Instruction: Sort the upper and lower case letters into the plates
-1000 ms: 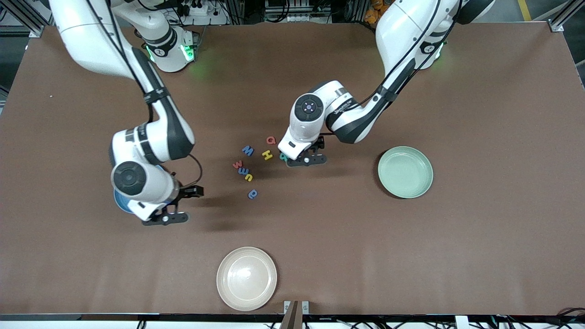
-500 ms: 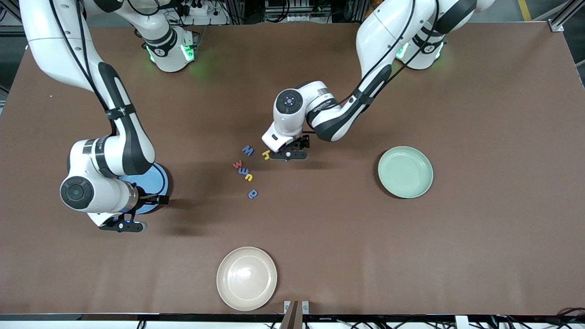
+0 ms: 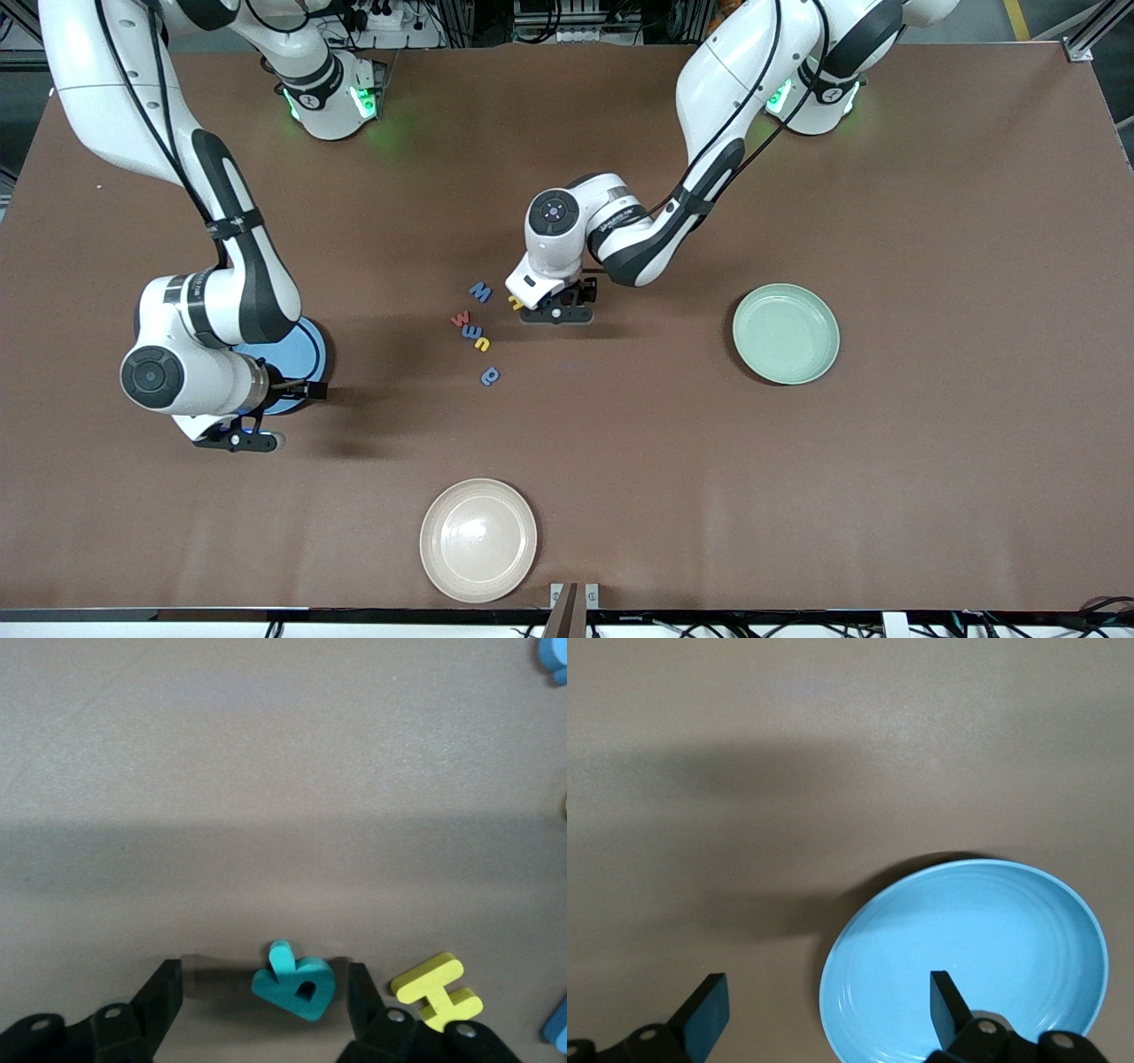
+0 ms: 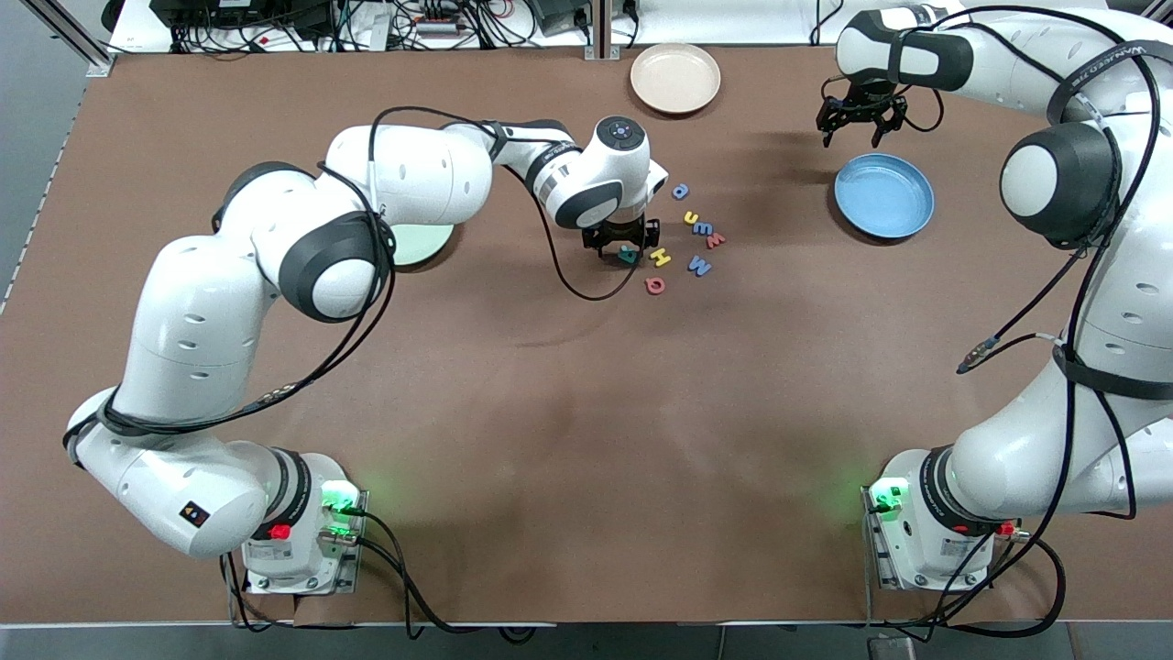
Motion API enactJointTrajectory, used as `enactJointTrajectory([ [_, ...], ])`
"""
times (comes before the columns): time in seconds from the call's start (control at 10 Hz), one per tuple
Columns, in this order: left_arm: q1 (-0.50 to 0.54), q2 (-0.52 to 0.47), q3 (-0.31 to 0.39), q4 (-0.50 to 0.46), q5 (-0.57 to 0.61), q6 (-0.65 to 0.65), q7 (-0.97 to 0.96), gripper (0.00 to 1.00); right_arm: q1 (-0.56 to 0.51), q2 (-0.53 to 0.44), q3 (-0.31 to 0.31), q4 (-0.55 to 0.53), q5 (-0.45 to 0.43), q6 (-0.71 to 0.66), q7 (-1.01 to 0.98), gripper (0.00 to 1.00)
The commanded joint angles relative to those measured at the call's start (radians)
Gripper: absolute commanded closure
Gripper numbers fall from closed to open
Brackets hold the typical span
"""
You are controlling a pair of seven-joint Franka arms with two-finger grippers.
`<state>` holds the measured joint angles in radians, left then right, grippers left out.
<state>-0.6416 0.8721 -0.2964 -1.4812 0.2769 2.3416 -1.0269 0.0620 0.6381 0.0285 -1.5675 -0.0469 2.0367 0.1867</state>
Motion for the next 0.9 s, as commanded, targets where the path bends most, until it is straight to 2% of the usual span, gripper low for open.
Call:
enactJointTrajectory([
  [0.0, -0.032, 0.03, 0.016, 0.041, 0.03, 0.002, -0.032, 0.17, 0.027, 0.0, 0.016, -0.006, 0.004, 0.004, -0.009, 0.0],
  [0.1, -0.039, 0.03, 0.016, 0.041, 0.03, 0.002, -0.028, 0.18, 0.057, 0.0, 0.014, -0.006, 0.005, 0.003, -0.009, 0.0],
  [0.2, -0.04, 0.03, 0.017, 0.039, 0.031, 0.002, -0.024, 0.28, 0.082, 0.006, 0.014, -0.005, 0.006, 0.007, -0.009, 0.0],
  [0.4, -0.041, 0.03, 0.031, 0.041, 0.03, 0.005, -0.013, 0.59, 0.093, 0.017, 0.014, -0.005, 0.006, 0.011, -0.012, 0.0],
  [0.8, -0.041, 0.028, 0.031, 0.041, 0.031, 0.005, -0.012, 0.61, 0.102, 0.02, 0.021, -0.009, 0.015, 0.003, -0.009, 0.0],
])
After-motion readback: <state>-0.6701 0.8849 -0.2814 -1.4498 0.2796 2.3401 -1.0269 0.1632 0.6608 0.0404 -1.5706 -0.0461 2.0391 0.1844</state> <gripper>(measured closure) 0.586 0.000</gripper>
